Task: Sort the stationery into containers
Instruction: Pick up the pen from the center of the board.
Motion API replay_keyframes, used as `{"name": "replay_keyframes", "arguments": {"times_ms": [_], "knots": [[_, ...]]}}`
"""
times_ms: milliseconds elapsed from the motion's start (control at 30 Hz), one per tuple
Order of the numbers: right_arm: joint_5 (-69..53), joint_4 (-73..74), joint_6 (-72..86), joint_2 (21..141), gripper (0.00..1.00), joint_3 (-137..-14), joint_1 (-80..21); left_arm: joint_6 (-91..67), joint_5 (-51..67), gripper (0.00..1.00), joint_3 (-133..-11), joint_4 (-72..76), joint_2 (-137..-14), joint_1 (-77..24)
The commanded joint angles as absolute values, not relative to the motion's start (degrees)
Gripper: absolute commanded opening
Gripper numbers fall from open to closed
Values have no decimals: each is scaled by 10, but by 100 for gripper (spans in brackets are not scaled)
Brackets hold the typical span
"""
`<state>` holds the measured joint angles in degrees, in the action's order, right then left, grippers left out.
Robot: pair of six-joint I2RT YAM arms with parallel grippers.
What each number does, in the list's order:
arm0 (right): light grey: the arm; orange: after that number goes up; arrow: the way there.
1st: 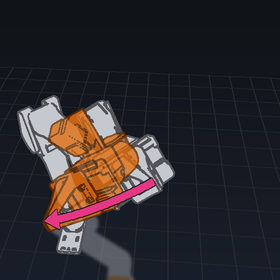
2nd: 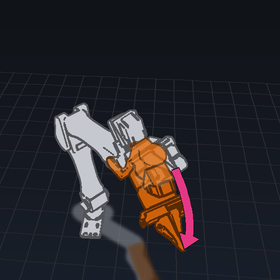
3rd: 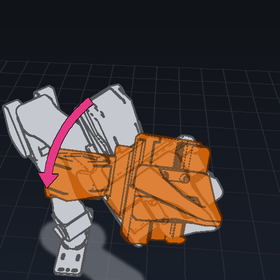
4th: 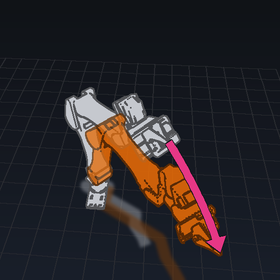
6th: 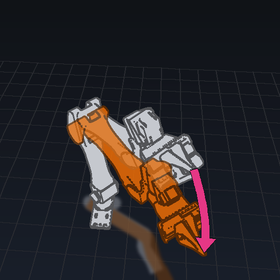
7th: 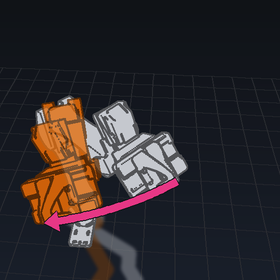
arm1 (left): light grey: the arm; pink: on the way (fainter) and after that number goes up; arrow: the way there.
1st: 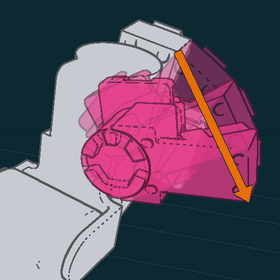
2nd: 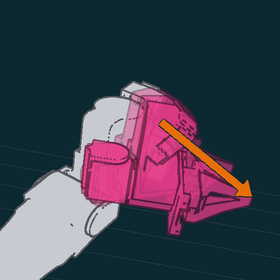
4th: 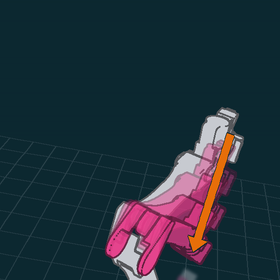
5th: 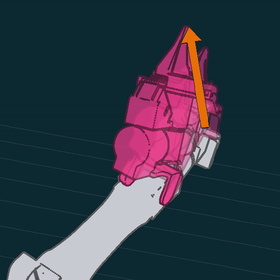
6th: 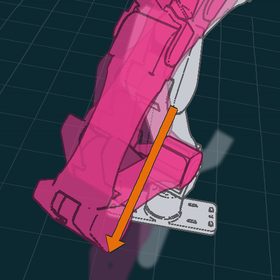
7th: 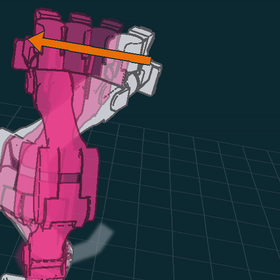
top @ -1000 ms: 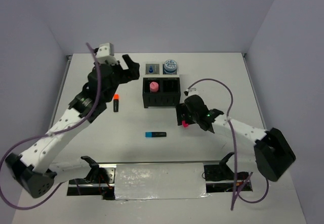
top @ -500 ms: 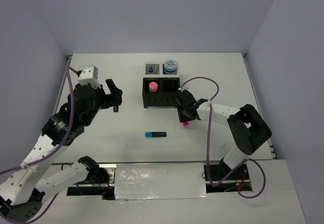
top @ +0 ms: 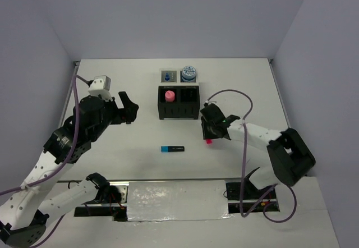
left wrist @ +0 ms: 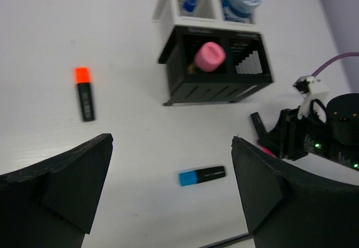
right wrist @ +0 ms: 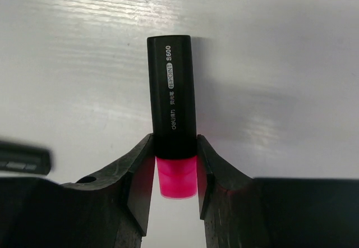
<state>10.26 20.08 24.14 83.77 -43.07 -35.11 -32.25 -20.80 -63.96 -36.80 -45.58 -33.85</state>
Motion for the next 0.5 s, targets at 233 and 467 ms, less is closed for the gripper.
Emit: {"name": "replay_keyframes", "arguments": {"times_ms": [233, 467], "knots": [[98, 91, 296, 538, 0, -373, -489, -499, 96, 99, -495, 22, -517, -354], [124, 23, 312, 465, 0, -366, -550, -520, 67, 96, -518, 105, -593, -416]]}}
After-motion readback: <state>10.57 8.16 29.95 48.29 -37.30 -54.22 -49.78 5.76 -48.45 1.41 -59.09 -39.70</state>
